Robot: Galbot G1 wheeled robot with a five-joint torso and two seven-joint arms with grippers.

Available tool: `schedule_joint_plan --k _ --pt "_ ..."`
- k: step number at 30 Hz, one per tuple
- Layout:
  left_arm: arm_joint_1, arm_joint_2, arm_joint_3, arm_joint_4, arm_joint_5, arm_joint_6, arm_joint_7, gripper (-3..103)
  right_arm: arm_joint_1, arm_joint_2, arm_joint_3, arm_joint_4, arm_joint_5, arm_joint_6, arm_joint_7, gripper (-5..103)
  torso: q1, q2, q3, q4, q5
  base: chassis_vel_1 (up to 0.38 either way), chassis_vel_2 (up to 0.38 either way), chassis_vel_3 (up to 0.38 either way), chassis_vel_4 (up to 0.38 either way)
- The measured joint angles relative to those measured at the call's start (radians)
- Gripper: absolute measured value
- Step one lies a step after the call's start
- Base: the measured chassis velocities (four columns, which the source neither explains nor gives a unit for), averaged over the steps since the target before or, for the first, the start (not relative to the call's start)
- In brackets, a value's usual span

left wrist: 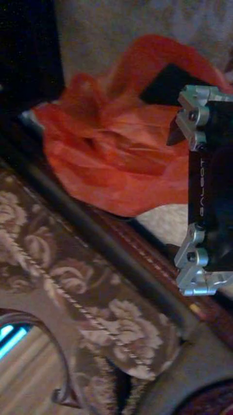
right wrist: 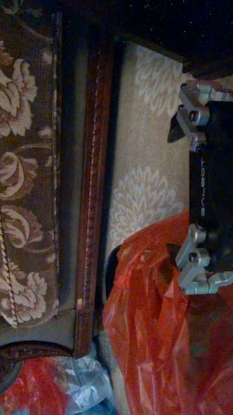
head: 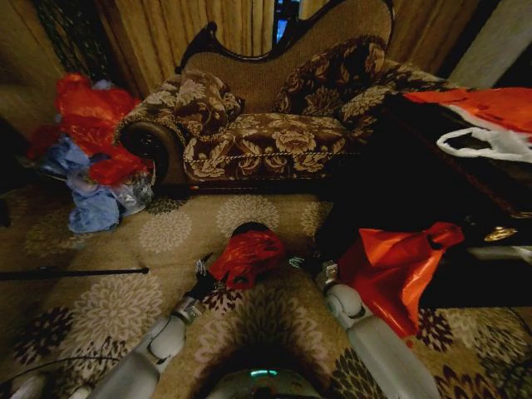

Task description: Place a garbage bag over the trash bin.

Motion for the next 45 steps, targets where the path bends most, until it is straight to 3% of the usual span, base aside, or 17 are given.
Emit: schedule_joint_plan --k 9,15,25,37,39,40,42,45 --pt "-0.107 -0.094 0.044 0.091 -0.027 0.024 -0.055 100 0.007 0.001 -0.003 -0.03 0.004 0.001 -0.004 100 0.0 0.0 0.0 -0.0003 0.0001 0.0 0.0 0.0 0.0" --pt "-0.123 -0.088 0.042 0.093 -0.043 0.029 -0.068 100 0.014 0.001 -0.003 -0.048 0.007 0.001 -0.005 100 0.0 0.0 0.0 -0.0001 0.0 0.0 0.0 0.0 0.0" --pt "-0.215 -0.073 0.034 0.083 -0.143 0.048 -0.147 100 0.037 0.011 -0.01 -0.092 0.011 0.002 -0.013 100 0.0 0.0 0.0 -0.0001 0.0 0.0 0.0 0.0 0.0" --pt "-0.292 -0.06 0.065 0.061 -0.199 0.086 -0.142 101 0.046 0.005 -0.015 -0.019 0.038 -0.002 -0.009 100 0.0 0.0 0.0 0.0 -0.0001 0.0 0.0 0.0 0.0" --pt "-0.295 -0.06 0.069 0.056 -0.212 0.093 -0.141 97 0.043 -0.002 -0.015 0.023 0.052 -0.013 -0.005 100 0.0 0.0 0.0 0.0 -0.0001 0.0 0.0 0.0 0.0" --pt "-0.297 -0.06 0.071 0.053 -0.221 0.094 -0.141 88 0.04 -0.009 -0.019 0.055 0.06 -0.022 -0.003 100 0.0 0.0 0.0 -0.0001 -0.0001 0.0 0.0 0.0 0.0" --pt "-0.297 -0.061 0.072 0.051 -0.227 0.095 -0.141 88 0.039 -0.014 -0.027 0.072 0.064 -0.026 -0.001 100 0.0 0.0 0.0 -0.0002 0.0 0.0 0.0 0.0 0.0" --pt "-0.297 -0.064 0.075 0.042 -0.246 0.108 -0.145 72 0.041 -0.019 -0.061 0.114 0.067 -0.035 0.002 100 0.0 0.0 0.0 0.0 0.0 0.0 0.0 0.0 0.0"
